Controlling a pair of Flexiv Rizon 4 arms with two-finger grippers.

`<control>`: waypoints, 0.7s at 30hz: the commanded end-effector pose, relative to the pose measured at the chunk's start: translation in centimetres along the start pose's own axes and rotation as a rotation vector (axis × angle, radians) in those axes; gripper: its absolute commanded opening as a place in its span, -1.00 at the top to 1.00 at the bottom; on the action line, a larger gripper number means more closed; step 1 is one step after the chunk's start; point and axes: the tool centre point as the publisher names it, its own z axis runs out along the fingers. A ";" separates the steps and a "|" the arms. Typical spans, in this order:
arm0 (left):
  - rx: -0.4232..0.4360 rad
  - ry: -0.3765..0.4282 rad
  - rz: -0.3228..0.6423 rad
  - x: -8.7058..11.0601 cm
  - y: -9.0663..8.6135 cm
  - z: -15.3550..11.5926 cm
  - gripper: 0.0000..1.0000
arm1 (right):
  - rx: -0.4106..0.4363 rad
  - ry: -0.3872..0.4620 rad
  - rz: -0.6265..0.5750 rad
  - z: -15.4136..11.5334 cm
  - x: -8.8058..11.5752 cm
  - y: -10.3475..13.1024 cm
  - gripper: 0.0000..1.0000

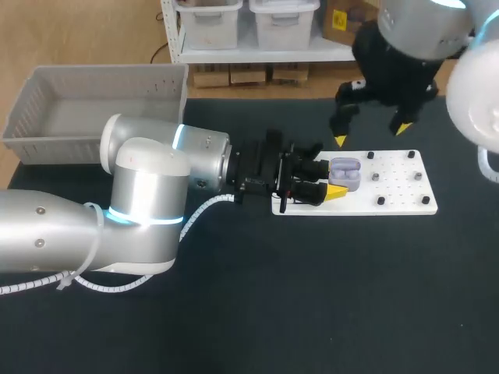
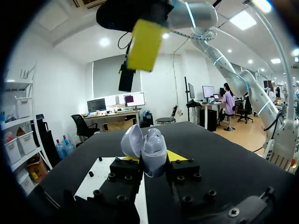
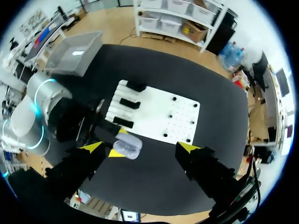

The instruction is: Pick up each earbud case from the left stands, insert the matching earbuds, close the lid, and place the case in the box.

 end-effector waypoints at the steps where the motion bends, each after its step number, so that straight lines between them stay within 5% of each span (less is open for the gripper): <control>1: -0.006 -0.003 0.003 0.1 -0.1 0.0 1.00 | 0.064 -0.118 0.100 1.8 -0.4 -0.6 -1.00; 21: -0.006 -0.003 0.003 0.1 -0.1 0.0 1.00 | 0.085 -0.075 0.164 4.9 -1.9 -3.0 -1.00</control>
